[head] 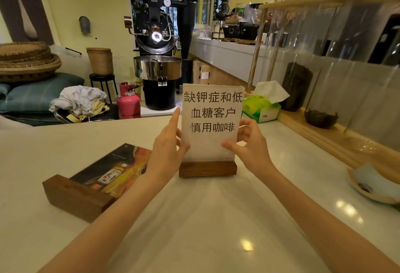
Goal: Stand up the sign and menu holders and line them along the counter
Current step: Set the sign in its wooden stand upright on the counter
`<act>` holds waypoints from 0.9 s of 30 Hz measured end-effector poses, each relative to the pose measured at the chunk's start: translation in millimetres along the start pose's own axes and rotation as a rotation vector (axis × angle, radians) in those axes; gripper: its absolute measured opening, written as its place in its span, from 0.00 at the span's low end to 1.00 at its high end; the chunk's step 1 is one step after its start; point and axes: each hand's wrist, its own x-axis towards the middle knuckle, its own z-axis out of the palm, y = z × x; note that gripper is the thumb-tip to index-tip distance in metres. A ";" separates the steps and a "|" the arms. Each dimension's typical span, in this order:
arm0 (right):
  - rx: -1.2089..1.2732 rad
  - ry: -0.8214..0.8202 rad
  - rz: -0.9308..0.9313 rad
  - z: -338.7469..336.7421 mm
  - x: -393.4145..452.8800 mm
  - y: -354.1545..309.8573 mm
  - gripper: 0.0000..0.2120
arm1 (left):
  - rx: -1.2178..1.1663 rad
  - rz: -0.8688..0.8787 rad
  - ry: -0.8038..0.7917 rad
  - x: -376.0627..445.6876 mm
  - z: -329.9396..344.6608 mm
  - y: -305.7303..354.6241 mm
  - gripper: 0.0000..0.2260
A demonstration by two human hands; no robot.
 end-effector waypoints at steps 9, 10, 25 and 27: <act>-0.008 0.008 -0.039 -1.9 -8.0 -2.7 0.24 | 0.024 -0.013 0.010 -8.3 0.0 5.3 0.37; -0.009 0.009 -0.040 -2.1 -8.4 -2.4 0.24 | 0.017 -0.017 0.015 -8.9 0.2 5.5 0.35; -0.019 0.042 -0.034 1.0 -14.7 -1.0 0.23 | 0.030 -0.041 0.043 -15.0 4.1 8.0 0.28; -0.020 0.045 -0.033 1.1 -15.3 -1.3 0.23 | 0.022 -0.039 0.037 -16.9 3.0 10.1 0.27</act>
